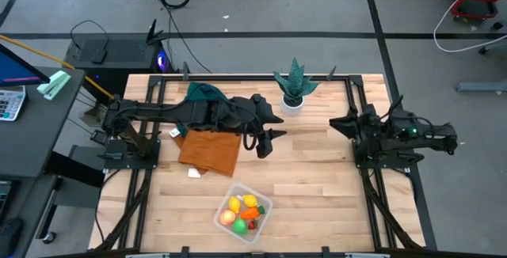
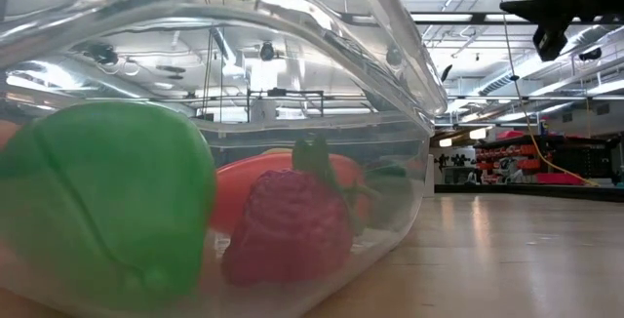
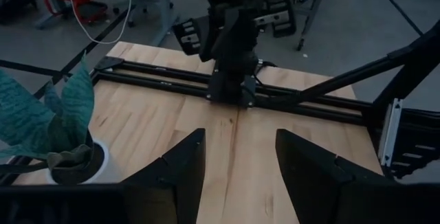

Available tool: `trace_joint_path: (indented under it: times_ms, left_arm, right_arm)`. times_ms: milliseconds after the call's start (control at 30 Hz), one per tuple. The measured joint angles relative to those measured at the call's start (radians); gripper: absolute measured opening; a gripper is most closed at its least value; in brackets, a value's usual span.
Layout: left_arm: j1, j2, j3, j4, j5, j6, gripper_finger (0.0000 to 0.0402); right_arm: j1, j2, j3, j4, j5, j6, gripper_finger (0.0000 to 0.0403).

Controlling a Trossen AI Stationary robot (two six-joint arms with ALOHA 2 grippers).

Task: Pick and placing Produce into tupperware
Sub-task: Return to Home Position

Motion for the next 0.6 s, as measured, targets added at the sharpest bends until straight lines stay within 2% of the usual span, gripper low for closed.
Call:
trace_joint_path:
  times_ms: [200,400,600]
  left_arm:
    - [-0.001,0.000,0.000,0.000,0.002,-0.024,0.0183]
    - [-0.002,0.000,0.000,-0.008,0.002,-0.024,0.0183]
    - [-0.002,0.000,0.000,-0.013,0.001,-0.024,0.0183]
  right_arm:
    - [0.000,0.000,-0.090,0.099,-0.001,0.000,0.0003]
    - [0.000,0.000,-0.213,0.298,-0.023,0.014,0.0011]
    - [0.000,0.000,-0.306,0.446,-0.052,0.032,0.0001]
